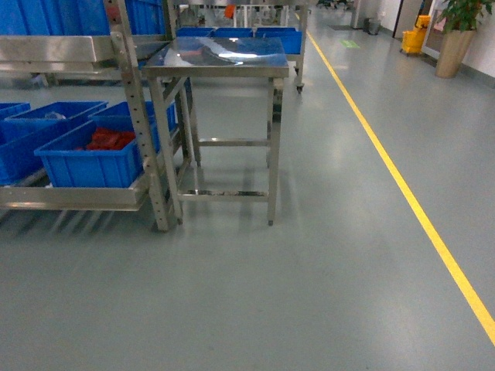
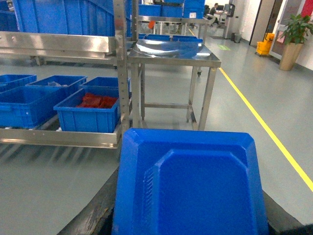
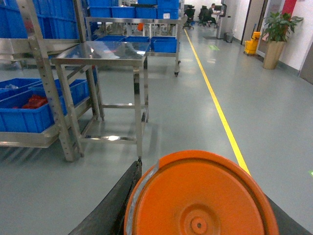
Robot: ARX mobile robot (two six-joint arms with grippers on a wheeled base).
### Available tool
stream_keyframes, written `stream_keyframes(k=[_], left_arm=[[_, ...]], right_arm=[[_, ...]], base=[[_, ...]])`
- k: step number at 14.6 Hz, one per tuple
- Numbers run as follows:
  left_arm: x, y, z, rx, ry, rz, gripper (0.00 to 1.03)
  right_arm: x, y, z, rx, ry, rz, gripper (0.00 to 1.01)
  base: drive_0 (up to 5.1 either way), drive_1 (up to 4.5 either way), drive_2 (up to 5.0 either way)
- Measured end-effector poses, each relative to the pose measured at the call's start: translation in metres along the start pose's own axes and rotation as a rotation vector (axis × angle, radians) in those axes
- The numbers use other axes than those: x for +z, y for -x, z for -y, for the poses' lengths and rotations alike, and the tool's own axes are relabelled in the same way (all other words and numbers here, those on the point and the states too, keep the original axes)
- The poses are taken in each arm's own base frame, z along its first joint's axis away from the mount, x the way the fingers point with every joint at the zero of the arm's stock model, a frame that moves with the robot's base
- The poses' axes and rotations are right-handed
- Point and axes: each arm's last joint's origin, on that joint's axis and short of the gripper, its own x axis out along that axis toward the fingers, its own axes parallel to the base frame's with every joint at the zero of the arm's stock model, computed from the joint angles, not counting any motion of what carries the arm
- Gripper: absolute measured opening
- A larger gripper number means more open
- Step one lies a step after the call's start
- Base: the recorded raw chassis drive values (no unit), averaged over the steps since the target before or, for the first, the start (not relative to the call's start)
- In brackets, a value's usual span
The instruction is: Sort blue parts and orange caps into right shelf containers
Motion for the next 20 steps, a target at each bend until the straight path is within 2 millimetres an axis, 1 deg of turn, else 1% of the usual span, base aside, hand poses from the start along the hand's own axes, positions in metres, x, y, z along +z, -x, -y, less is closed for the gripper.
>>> stream_keyframes(k=[20], left_arm=[[0.0002, 0.0000, 0.0000, 0.000, 0.000, 0.002, 0.44]], right_arm=[[0.0003, 0.0000, 0.0000, 0.000, 0.000, 0.003, 0.44]], base=[[0.0, 4.24, -4.2]])
